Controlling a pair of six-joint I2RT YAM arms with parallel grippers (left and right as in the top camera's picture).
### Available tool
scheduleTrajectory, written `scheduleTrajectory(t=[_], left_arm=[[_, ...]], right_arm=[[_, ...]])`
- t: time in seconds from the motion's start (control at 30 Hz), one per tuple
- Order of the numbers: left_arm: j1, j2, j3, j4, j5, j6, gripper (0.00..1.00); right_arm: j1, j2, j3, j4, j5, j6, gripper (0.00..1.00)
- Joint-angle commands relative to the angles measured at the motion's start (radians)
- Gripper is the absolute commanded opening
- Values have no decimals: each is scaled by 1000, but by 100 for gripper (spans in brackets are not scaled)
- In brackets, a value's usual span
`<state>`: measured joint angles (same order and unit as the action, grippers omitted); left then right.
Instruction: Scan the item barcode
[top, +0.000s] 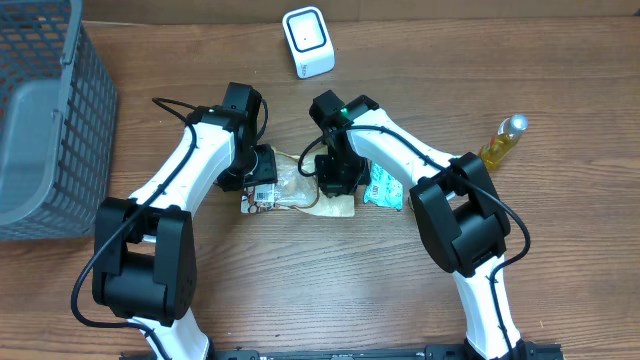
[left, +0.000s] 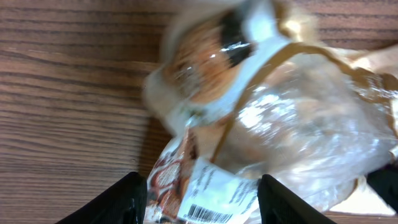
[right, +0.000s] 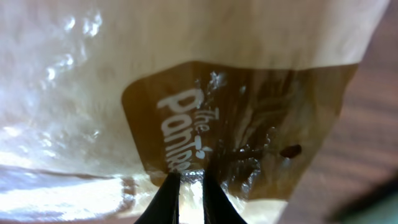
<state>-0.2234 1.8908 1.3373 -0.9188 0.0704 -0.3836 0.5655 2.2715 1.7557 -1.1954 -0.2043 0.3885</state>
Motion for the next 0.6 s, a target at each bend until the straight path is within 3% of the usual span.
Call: scheduleTrajectory(t=[0.0,0.07,0.13,0.2,0.57], left_arm=[[24,-4,63,-22,40,0,61],[41,-4,80,-41,98,3,61],[48,-3,79,-52,114,2,61],[47,0,77,-70,116,2,59],[44,72,38,-21,171,2,68]], right_arm=[[-2,-1,112,-60,23,-4,26],[-11,-23,165,-83,1,-39,36],[-19,-35,188,-84,-25,-50,72],[-40,-37,189,-69,-24,-50,88],[-83,-37,98,52,-63,-52,90]])
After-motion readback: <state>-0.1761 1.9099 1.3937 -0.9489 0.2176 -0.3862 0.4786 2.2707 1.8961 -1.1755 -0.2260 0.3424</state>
